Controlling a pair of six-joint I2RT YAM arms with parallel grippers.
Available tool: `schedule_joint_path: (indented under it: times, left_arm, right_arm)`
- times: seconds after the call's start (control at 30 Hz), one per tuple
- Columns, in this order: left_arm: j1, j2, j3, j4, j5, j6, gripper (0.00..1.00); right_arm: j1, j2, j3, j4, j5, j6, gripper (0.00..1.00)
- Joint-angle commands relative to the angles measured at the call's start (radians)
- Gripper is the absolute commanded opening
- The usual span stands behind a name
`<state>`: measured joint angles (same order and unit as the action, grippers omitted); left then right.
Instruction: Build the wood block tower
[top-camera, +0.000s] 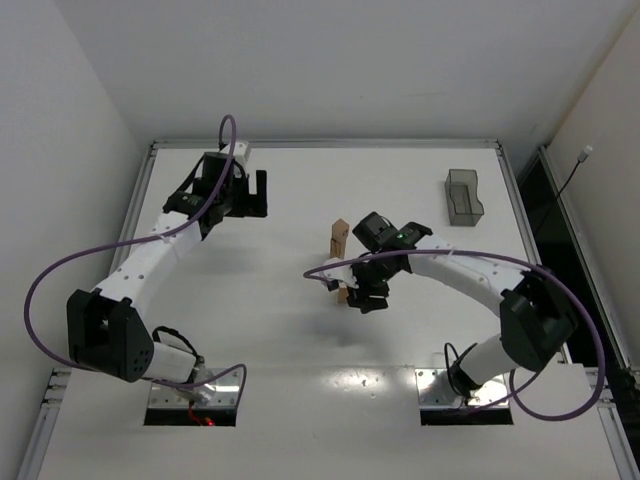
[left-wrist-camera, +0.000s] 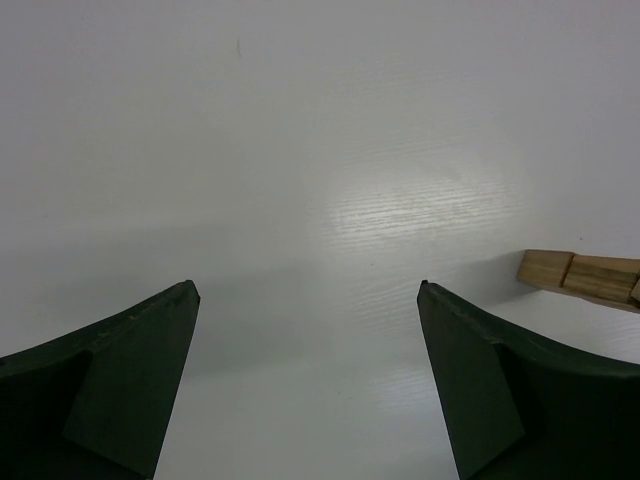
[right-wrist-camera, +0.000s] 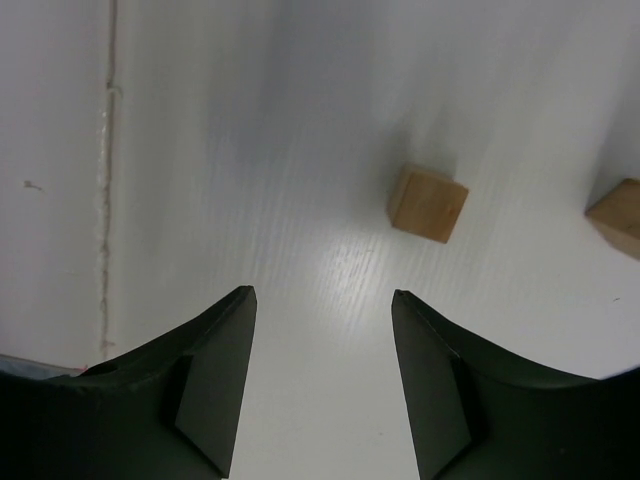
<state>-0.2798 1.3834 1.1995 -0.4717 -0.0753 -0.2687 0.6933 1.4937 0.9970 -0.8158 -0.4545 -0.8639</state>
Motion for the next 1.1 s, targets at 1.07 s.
schedule_joint_path:
  times: [1.07]
  left_arm:
    - [0.011,0.000,-0.025,0.064,0.032,-0.033,0.89]
  right_arm:
    - [0.083,0.326,0.210,0.152,0.252,0.184,0.62]
